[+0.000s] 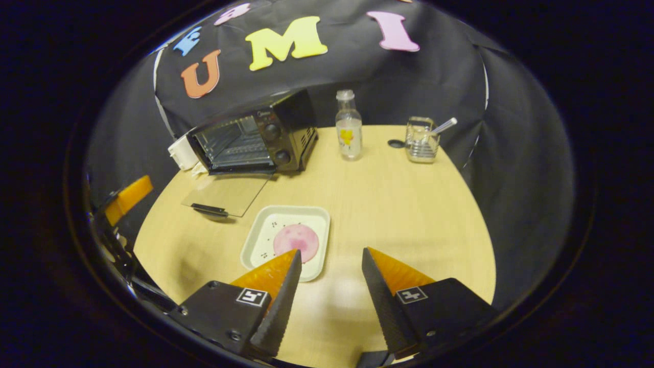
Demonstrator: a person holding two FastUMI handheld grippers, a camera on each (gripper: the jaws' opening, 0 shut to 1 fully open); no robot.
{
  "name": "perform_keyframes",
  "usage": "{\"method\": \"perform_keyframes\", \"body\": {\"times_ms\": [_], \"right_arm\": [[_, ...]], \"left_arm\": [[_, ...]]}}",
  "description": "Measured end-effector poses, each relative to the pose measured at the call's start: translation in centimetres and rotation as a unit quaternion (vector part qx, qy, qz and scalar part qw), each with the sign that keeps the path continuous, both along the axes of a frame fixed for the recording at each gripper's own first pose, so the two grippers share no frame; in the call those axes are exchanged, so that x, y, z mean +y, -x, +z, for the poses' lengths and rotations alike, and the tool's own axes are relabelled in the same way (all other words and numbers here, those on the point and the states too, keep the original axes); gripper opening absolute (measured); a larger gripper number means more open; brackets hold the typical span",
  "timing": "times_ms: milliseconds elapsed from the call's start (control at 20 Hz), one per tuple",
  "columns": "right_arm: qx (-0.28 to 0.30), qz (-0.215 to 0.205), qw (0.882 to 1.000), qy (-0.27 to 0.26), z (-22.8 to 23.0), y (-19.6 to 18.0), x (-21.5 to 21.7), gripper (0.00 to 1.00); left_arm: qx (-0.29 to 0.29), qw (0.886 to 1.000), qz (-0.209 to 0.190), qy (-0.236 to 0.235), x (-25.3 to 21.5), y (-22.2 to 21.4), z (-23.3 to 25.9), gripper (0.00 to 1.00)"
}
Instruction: Open the electric oven with the left hand, put the food in, and close the electric oven.
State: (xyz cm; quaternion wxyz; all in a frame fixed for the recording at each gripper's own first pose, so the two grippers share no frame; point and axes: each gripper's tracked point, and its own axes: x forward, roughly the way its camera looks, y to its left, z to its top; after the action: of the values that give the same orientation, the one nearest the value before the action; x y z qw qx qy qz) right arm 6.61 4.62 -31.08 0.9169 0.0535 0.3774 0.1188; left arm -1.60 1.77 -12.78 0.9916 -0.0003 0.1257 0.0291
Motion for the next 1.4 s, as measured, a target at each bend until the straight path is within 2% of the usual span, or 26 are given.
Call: {"method": "perform_keyframes", "body": {"times_ms": [100,300,450,600,750,850,950,1050,1150,1250,1300,1400], "right_arm": [[0.018,0.013,1.0,-0.011,-1.4,-1.3,0.7,0.65],[0.053,0.034,0.998,-0.025,-3.9,-3.7,1.9,0.46],[0.08,0.038,0.996,-0.026,-5.6,-5.1,1.8,0.3],[0.109,0.044,0.993,-0.027,-6.6,-5.5,1.9,0.22],[0.137,0.046,0.989,-0.031,-7.1,-5.3,2.3,0.08],[0.162,0.047,0.985,-0.03,-7.1,-5.1,2.0,0.04],[0.187,0.047,0.98,-0.054,-7.0,-5.2,2.1,0.04],[0.211,0.048,0.97,-0.107,-7.1,-5.4,2.3,0.02],[0.236,0.038,0.956,-0.171,-6.9,-5.3,2.3,0.04],[0.254,0.029,0.943,-0.215,-6.8,-5.2,2.3,0.01],[0.254,0.027,0.939,-0.229,-6.7,-5.2,2.2,0.04],[0.25,0.023,0.937,-0.245,-6.4,-5.1,1.9,0.04]], "left_arm": [[-0.02,1.0,0.009,-0.005,0.1,1.4,2.9,0.97],[-0.047,0.998,0.024,-0.026,0.0,3.1,7.3,0.97],[-0.057,0.997,0.041,-0.024,-0.4,4.4,9.5,0.97],[-0.059,0.996,0.057,-0.029,-0.6,5.0,10.5,0.97],[-0.049,0.996,0.073,-0.033,-1.0,5.4,10.1,0.97],[-0.041,0.995,0.082,-0.03,-1.2,5.7,9.9,0.97],[-0.042,0.995,0.084,-0.022,-1.8,5.6,10.2,0.97],[-0.047,0.995,0.088,-0.023,-2.0,5.5,10.5,0.97],[-0.048,0.994,0.092,-0.019,-2.1,5.3,10.5,0.97],[-0.047,0.994,0.096,-0.017,-2.1,5.4,10.6,0.97],[-0.046,0.994,0.098,-0.017,-2.0,5.5,10.7,0.97],[-0.044,0.993,0.103,-0.019,-1.9,5.4,10.7,0.97]]}}
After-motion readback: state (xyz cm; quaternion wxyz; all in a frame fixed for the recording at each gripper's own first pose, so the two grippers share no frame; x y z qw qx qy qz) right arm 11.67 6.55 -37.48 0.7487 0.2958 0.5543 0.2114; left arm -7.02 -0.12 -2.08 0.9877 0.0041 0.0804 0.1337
